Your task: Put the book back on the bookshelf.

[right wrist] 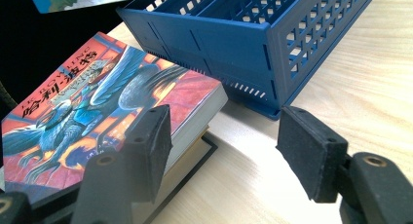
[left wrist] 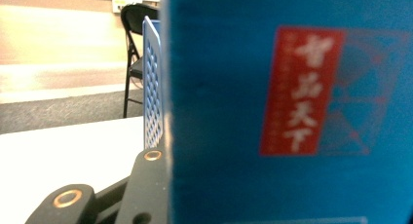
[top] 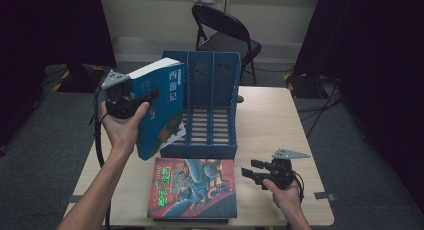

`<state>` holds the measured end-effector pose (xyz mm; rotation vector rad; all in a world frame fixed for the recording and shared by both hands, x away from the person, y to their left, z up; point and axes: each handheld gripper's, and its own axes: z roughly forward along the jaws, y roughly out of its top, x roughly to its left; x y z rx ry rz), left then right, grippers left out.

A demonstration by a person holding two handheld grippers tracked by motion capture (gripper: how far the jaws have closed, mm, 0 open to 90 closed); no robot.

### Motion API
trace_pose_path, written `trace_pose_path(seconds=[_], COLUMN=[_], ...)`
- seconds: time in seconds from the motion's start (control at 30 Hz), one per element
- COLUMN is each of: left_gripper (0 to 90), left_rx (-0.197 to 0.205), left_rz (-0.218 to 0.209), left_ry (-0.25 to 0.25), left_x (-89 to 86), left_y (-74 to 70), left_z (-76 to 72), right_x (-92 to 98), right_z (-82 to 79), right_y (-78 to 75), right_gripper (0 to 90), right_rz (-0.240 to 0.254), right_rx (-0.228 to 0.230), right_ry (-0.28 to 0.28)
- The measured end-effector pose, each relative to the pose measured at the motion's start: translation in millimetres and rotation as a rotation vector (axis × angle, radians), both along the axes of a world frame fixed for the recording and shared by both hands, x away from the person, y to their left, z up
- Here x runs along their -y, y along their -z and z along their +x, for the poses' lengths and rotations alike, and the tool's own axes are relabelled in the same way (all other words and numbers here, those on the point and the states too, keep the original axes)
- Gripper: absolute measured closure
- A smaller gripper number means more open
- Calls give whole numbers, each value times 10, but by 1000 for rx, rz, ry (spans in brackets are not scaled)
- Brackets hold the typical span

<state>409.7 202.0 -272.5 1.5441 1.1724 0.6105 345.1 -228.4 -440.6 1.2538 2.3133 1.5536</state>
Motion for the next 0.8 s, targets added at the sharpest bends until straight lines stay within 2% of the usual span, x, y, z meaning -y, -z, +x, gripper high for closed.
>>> trace_pose_path(seconds=[0.07, 0.1, 0.23, 0.4, 0.57, 0.67, 0.8], left_gripper=[615, 614, 615, 615, 615, 615, 614], left_rx=[-4, 0, -1, -1, -3, -13, -14], left_rz=[13, 6, 34, 28, 34, 18, 57], left_ry=[-17, -27, -57, -116, -117, -122, -140], left_x=[28, 38, 83, 146, 223, 250, 322], left_y=[7, 6, -35, -51, -28, -18, 19], left_z=[22, 23, 62, 151, 252, 319, 384], right_x=[5, 11, 34, 37, 44, 54, 64], right_z=[-1, -3, -8, -12, -1, -2, -6], right_y=[1, 0, 0, 1, 12, 12, 8], right_gripper=[369, 369, 368, 368, 370, 369, 369], right_rz=[2, 0, 6, 9, 7, 10, 14], right_rx=[1, 2, 3, 5, 1, 2, 5], right_ry=[1, 7, 23, 23, 30, 33, 31])
